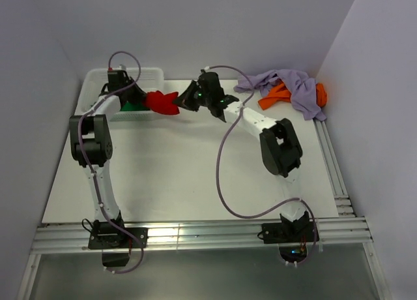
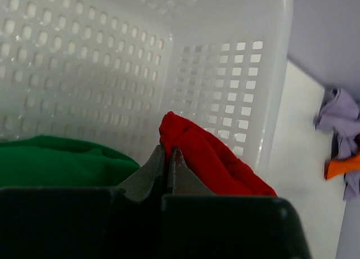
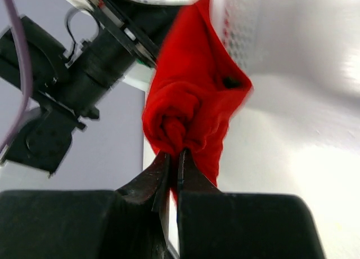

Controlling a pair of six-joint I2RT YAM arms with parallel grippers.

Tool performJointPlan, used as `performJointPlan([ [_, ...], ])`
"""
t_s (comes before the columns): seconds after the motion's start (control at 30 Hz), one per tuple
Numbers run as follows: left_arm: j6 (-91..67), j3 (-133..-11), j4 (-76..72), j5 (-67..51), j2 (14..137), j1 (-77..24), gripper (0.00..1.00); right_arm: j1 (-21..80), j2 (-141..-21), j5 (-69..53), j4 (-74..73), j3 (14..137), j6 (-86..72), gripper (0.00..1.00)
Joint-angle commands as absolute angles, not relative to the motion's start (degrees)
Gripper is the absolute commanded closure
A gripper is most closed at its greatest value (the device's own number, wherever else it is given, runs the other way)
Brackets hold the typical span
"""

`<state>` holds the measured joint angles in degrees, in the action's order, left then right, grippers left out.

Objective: Roll the t-shirts
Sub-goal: Place the rolled tshirt into the container

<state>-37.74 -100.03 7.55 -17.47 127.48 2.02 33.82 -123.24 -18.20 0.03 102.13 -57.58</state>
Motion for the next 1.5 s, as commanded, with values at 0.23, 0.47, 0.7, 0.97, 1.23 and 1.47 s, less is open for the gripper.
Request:
performJointPlan([
  [0.23, -50.17, -73.31, -1.04, -13.90, 101.00, -19.67, 1.00, 25.94, -90.99, -18.11, 3.52, 71.65, -51.34, 1.00],
  [0.47, -44.39, -85.22, 8.79, -13.09, 101.60, -20.32, 1.00, 24.00, -75.86, -16.79, -2.99, 61.18, -48.86, 1.00],
  [0.7, -38.51, -96.85, 8.35, -17.66, 110.81, -13.89, 1.00, 24.00, -81.90, -18.46, -2.63, 63.88, -50.54, 1.00],
  [0.97, -34.72, -104.85, 8.62, -16.79, 121.11, -9.06, 1.00, 23.91, -105.27, -21.45, -8.17, 82.41, -48.87, 1.00],
  [1.23, -32.08, -106.61, 9.23, -15.21, 126.65, -6.68, 1.00, 24.08, -118.64, -18.90, -15.64, 95.53, -47.02, 1.00],
  [1.47, -29.28, -108.98, 13.87, -11.87, 128.84, -6.59, 0.99, 24.61, -124.80, -17.94, -24.42, 104.76, -44.05, 1.00],
])
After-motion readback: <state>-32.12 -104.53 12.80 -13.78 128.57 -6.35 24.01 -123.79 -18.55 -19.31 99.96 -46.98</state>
